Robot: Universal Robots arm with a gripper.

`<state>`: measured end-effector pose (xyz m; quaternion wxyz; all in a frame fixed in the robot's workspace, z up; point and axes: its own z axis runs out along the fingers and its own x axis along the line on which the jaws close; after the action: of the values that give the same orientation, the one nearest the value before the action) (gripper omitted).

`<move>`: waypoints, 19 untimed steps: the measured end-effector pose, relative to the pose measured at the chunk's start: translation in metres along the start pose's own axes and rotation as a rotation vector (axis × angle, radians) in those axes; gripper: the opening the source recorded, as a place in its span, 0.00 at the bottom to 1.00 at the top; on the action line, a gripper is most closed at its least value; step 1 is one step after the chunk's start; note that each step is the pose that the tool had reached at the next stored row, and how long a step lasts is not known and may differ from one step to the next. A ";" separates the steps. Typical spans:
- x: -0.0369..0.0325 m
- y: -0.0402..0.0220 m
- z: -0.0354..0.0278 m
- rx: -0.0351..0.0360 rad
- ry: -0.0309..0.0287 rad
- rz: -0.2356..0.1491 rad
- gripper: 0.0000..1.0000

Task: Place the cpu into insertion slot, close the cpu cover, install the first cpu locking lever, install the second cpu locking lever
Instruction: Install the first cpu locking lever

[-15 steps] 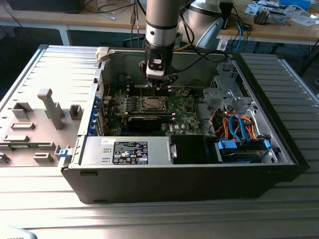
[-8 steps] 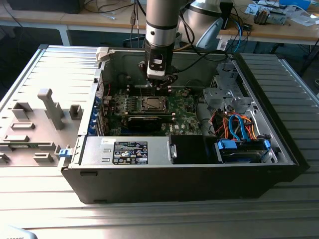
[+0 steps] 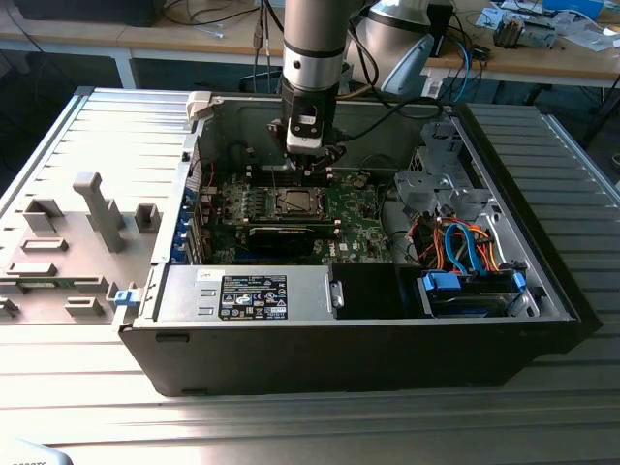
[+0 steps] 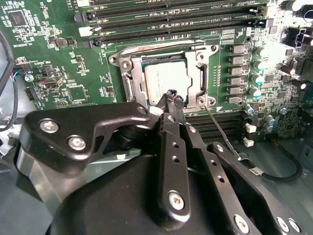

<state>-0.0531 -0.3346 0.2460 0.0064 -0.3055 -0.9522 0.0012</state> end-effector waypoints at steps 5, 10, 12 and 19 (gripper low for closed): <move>0.0000 -0.0001 0.0000 0.0002 -0.0001 -0.010 0.11; 0.0001 -0.0001 0.0000 0.0003 -0.0002 -0.020 0.11; 0.0001 -0.0001 0.0000 0.0004 -0.0003 -0.023 0.11; 0.0001 -0.0001 0.0000 0.0005 -0.0003 -0.034 0.11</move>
<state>-0.0533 -0.3347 0.2460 0.0064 -0.2891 -0.9573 0.0014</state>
